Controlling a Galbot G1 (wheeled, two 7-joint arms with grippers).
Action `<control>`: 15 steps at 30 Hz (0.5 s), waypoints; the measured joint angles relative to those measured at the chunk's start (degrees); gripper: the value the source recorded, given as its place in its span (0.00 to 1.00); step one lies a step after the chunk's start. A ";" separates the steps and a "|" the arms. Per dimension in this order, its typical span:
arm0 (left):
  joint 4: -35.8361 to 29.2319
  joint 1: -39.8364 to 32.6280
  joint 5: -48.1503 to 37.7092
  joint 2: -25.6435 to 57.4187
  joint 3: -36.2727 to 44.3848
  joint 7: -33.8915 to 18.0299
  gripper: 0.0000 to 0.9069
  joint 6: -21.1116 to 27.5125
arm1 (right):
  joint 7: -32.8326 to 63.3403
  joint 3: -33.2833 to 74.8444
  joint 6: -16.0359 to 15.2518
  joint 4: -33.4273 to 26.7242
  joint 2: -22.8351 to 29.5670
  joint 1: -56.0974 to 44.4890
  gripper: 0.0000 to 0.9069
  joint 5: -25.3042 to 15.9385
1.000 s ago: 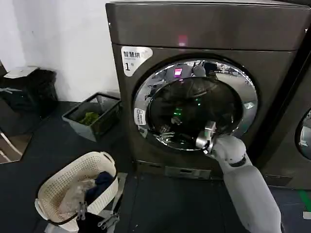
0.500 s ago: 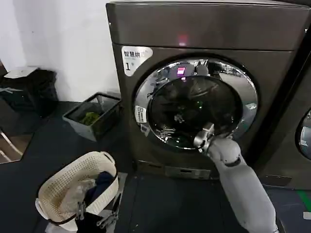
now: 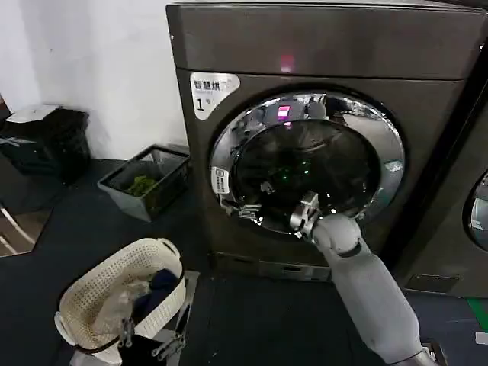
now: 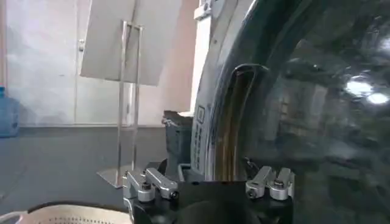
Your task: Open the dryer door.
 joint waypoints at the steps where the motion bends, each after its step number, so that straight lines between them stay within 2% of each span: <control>1: 0.00 0.02 0.03 0.00 0.03 0.00 1.00 0.01 | -0.26 -0.05 -0.09 -0.14 0.10 0.14 1.00 0.31; 9: 0.00 -0.31 0.08 -0.02 -0.14 1.03 1.00 -0.52 | -4.64 0.57 -0.40 -0.92 0.53 1.16 1.00 3.66; 15: 0.55 -1.04 -0.13 0.11 -0.56 1.43 1.00 -0.74 | -10.29 1.04 -1.25 -0.03 -0.24 0.52 1.00 3.59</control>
